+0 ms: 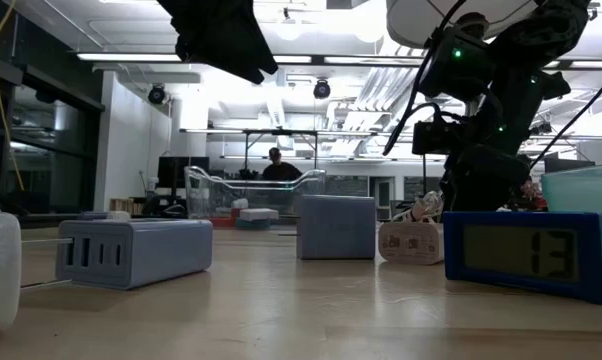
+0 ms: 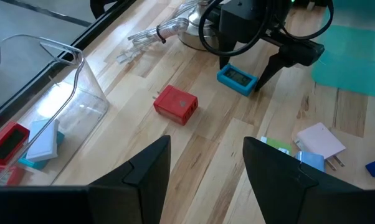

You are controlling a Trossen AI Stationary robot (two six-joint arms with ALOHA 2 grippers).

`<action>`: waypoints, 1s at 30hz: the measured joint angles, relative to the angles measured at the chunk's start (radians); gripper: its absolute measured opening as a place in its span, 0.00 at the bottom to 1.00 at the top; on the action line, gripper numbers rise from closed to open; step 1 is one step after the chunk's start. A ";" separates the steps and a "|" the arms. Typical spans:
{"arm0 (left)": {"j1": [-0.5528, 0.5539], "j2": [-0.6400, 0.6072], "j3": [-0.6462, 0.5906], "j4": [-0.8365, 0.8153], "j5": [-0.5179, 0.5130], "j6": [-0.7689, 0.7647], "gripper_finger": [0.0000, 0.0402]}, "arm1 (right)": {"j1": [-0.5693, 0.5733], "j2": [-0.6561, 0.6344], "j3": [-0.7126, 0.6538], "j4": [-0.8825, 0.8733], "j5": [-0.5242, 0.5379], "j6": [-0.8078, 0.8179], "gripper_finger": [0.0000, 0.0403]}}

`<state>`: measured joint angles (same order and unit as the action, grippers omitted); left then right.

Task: Pick & Place Office items
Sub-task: Put the light blue digital clock into the transparent bin

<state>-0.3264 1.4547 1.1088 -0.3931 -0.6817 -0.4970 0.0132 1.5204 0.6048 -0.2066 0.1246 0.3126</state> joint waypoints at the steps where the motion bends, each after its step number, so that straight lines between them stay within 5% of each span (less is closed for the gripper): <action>1: 0.000 0.000 0.000 0.000 0.000 0.000 0.48 | 0.000 0.000 0.000 0.000 0.000 0.000 0.84; 12: 0.000 0.000 0.000 -0.001 0.000 0.000 0.48 | 0.000 0.001 0.000 0.003 0.000 0.000 0.72; 30: 0.000 0.000 0.000 -0.002 0.000 0.000 0.48 | 0.000 0.002 -0.002 0.025 -0.016 -0.004 0.70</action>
<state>-0.3264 1.4544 1.1088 -0.3947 -0.6815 -0.4970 0.0128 1.5219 0.6029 -0.1819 0.1082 0.3089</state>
